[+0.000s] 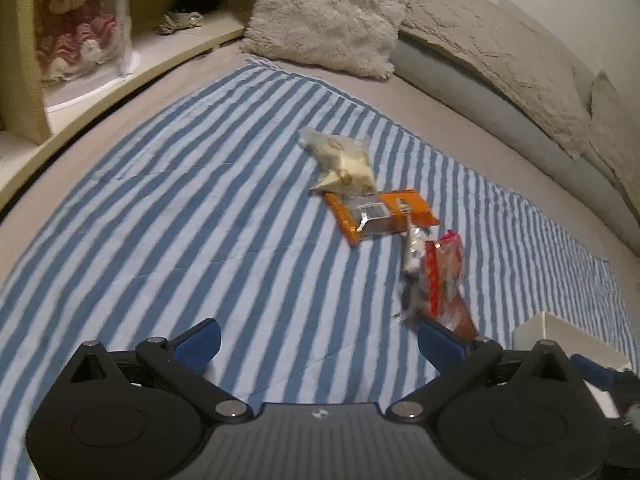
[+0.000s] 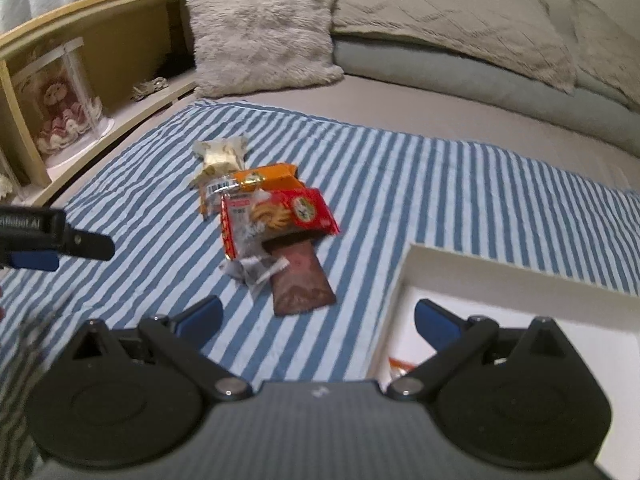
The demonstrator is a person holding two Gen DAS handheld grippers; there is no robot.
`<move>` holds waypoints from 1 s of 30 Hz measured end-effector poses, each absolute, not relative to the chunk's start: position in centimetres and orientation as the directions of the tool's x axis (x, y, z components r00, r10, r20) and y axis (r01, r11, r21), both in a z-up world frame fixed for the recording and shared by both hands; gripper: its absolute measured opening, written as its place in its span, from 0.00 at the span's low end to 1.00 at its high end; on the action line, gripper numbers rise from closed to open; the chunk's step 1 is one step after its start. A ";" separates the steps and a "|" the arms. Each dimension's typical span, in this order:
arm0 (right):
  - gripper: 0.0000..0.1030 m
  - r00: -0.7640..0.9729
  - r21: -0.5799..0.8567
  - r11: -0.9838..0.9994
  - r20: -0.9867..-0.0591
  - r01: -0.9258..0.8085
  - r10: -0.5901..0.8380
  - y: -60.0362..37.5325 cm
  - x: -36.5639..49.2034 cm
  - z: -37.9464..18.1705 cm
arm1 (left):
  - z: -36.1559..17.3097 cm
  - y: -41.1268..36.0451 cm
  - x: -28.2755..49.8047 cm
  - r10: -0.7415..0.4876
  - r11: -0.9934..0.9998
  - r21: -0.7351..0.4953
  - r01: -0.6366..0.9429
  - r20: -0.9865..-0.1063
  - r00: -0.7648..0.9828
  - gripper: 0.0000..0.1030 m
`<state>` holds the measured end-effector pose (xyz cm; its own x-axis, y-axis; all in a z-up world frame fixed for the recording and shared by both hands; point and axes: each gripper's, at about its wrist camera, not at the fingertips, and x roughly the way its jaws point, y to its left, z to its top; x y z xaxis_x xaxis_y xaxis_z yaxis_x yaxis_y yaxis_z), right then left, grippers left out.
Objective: Organize snacks
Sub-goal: 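Move both open tools back toward the snacks on the cloth, then grasp the red cracker bag with the left tool while the right tool grasps the clear candy pack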
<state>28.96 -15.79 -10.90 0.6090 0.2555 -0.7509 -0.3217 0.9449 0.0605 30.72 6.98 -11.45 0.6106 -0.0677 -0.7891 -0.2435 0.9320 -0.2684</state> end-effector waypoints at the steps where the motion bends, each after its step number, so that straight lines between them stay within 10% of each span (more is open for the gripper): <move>1: 1.00 0.612 0.053 0.942 -0.748 -0.331 0.257 -15.4 29.3 -11.2 | -11.5 6.7 31.1 -0.077 0.932 -0.276 -0.235 -0.785 0.614 1.00; 10: 0.99 0.597 -0.052 0.909 -0.769 -0.413 0.227 -11.9 32.1 -13.1 | -12.5 3.6 34.5 -0.182 0.918 -0.366 -0.155 -0.734 0.655 1.00; 25: 0.60 0.476 0.074 0.823 -0.786 -0.563 0.396 -8.4 35.8 -14.6 | -14.7 3.2 38.1 -0.207 0.914 -0.386 -0.128 -0.712 0.671 1.00; 30: 0.33 0.418 0.062 0.801 -0.828 -0.595 0.374 -7.5 35.6 -15.9 | -15.3 3.4 38.8 -0.225 0.901 -0.412 -0.135 -0.712 0.665 1.00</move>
<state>35.62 -7.48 -15.92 0.4183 0.3742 -0.8277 -0.5950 0.8013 0.0616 38.81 3.35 -15.27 0.6649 -0.2255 -0.7121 -0.1354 0.9012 -0.4117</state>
